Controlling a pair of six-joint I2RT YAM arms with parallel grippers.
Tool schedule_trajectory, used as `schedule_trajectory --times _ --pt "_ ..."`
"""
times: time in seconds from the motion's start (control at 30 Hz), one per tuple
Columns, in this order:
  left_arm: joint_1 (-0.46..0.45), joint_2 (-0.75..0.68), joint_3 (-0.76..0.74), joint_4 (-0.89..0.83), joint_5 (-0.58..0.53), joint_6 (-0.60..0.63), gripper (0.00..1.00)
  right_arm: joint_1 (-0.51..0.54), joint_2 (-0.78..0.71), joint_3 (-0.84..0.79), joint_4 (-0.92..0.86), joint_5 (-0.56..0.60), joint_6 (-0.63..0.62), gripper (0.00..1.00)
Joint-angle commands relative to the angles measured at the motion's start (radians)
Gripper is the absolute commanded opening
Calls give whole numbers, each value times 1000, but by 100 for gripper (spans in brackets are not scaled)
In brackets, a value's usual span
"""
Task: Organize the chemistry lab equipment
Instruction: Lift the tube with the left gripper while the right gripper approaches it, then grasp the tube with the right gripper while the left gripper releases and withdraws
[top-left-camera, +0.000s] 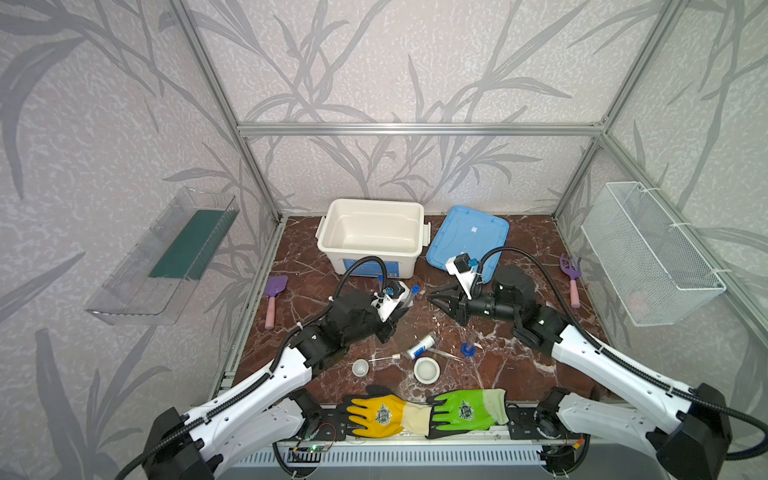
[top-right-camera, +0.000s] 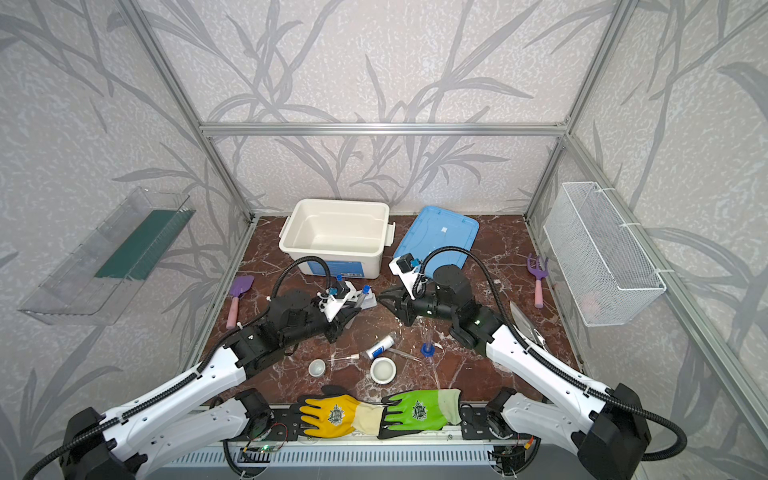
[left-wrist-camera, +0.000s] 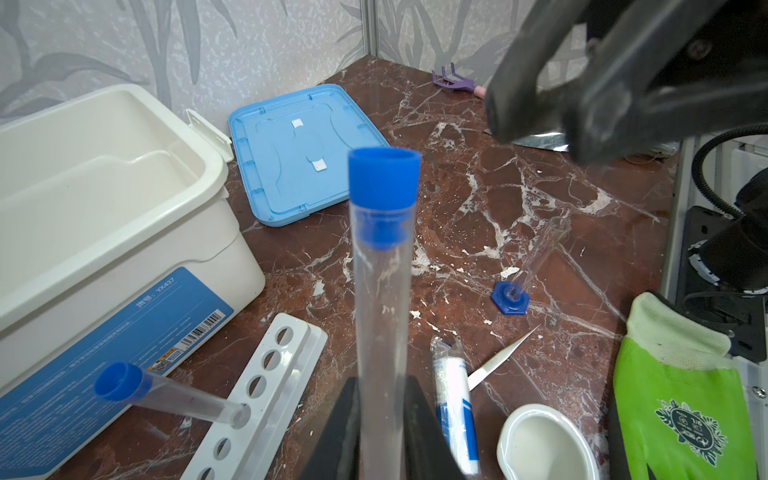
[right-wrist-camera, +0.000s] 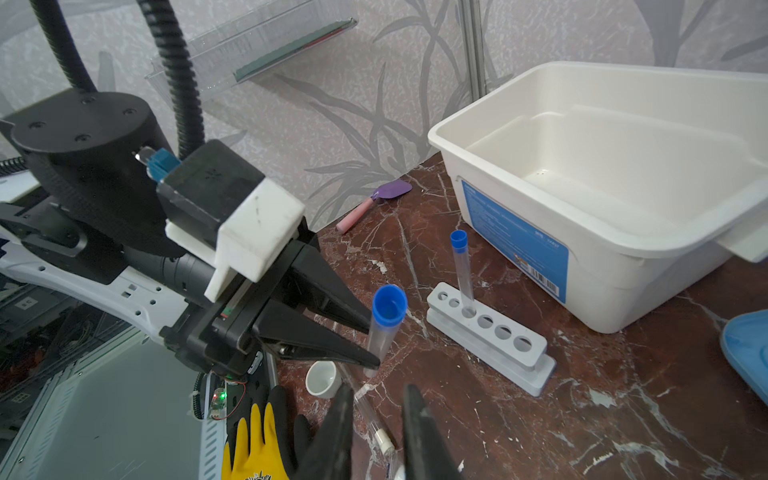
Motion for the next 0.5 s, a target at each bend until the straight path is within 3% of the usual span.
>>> schedule_trajectory --times 0.0,0.47 --pt "1 -24 3 0 22 6 20 29 36 46 29 -21 -17 23" --pt "0 -59 -15 28 64 -26 20 81 132 102 71 -14 -35 23"
